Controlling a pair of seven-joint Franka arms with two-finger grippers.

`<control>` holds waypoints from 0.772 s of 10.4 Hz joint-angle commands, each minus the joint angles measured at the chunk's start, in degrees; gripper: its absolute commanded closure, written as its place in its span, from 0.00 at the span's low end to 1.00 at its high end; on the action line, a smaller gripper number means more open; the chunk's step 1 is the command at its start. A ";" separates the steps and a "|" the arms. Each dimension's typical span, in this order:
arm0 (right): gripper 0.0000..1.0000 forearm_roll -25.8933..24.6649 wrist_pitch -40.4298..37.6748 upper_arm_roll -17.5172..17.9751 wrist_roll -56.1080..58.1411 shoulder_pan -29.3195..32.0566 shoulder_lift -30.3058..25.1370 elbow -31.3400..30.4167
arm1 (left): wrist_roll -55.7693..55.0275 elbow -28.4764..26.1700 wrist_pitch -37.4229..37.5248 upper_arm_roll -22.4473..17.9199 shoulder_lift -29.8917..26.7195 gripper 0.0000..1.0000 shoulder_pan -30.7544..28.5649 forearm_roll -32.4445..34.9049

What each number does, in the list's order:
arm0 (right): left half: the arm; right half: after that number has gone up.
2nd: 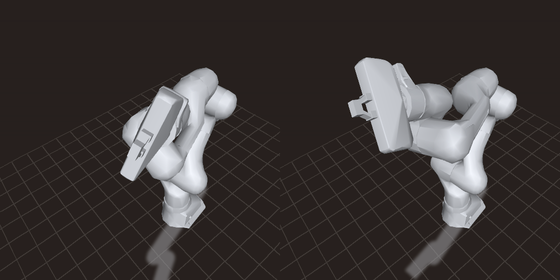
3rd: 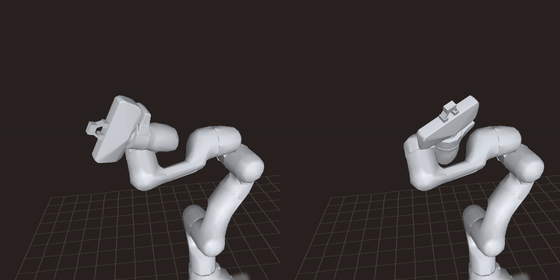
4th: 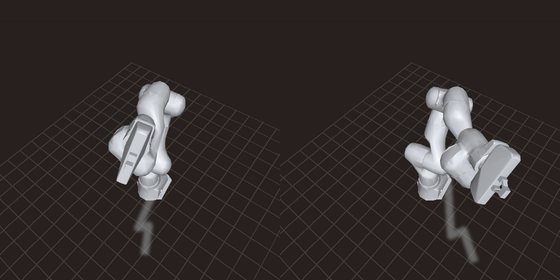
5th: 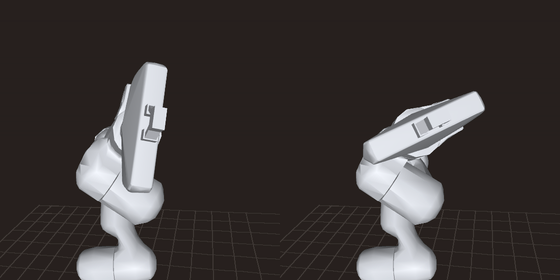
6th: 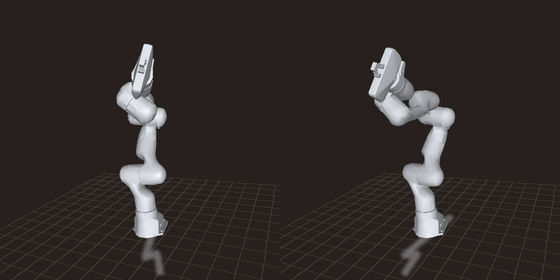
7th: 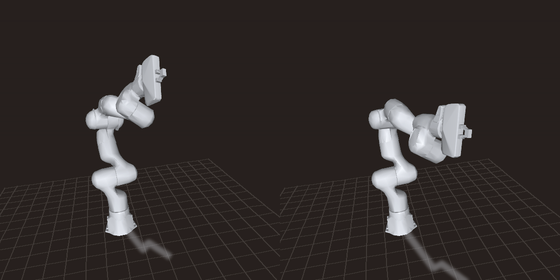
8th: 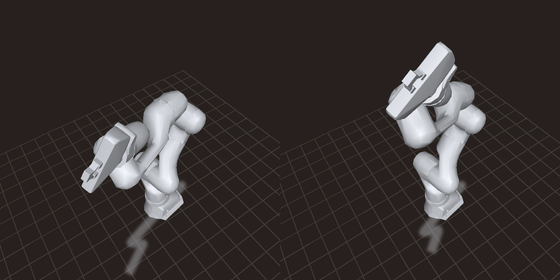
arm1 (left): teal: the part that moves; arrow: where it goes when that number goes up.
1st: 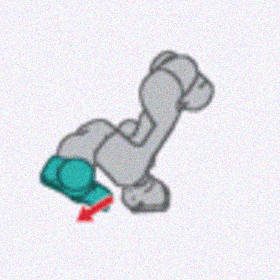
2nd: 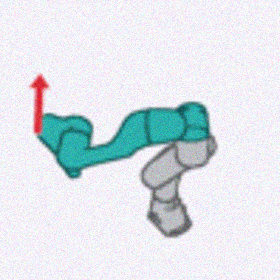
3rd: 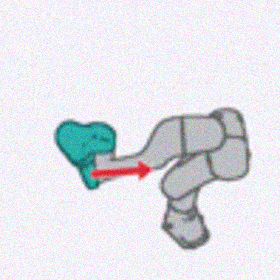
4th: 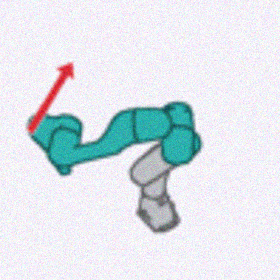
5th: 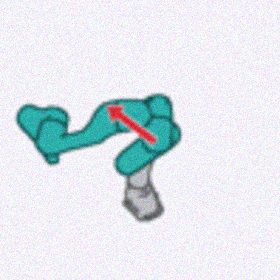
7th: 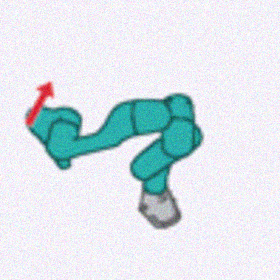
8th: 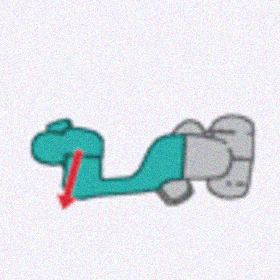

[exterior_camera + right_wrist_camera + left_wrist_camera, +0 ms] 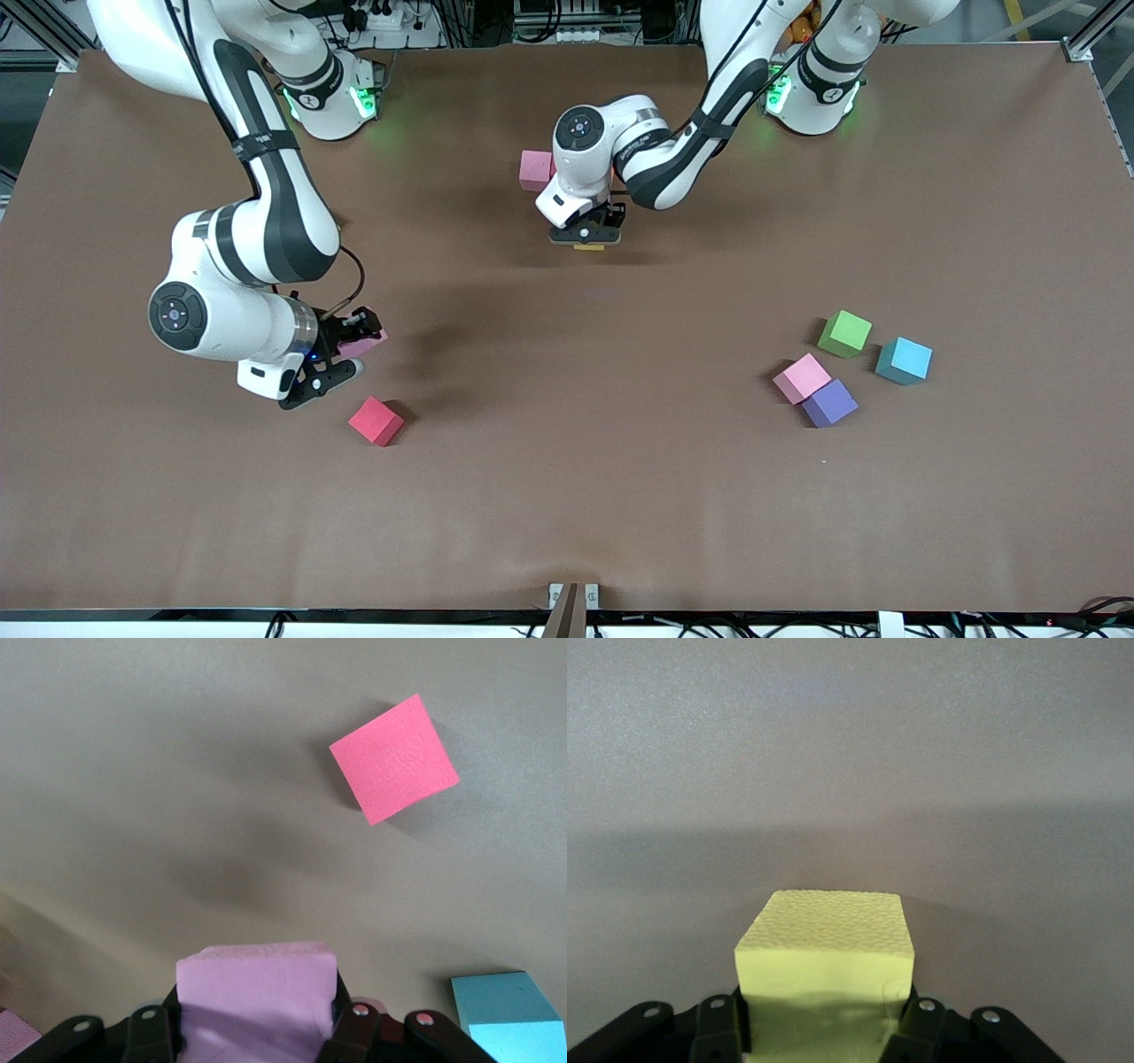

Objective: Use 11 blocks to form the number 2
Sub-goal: 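Lower the yellow cube beside the purple cube with the left gripper and release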

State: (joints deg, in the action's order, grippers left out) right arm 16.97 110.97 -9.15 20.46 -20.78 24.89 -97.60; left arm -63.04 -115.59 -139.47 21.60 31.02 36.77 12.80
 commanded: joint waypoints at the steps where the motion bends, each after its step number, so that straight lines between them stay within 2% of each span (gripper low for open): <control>1: 0.88 -1.06 0.13 0.27 -1.30 -0.06 -2.21 -2.16 | 0.20 0.36 0.96 -0.07 -0.26 0.00 0.41 -0.41; 3: 0.88 -1.06 0.13 0.27 -1.22 -0.06 -2.21 -2.16 | 0.28 0.36 1.22 1.33 -0.87 0.00 0.32 -0.32; 8: 0.88 -1.06 -0.05 0.27 -1.22 -0.58 -2.21 -2.16 | 0.46 0.28 3.94 1.34 -6.40 0.00 -1.43 -0.32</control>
State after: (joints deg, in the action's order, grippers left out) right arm 16.97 110.97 -9.02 20.46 -21.04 24.55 -98.13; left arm -63.04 -114.58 -137.55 22.92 28.07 36.18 12.80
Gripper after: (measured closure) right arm 0.423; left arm 0.000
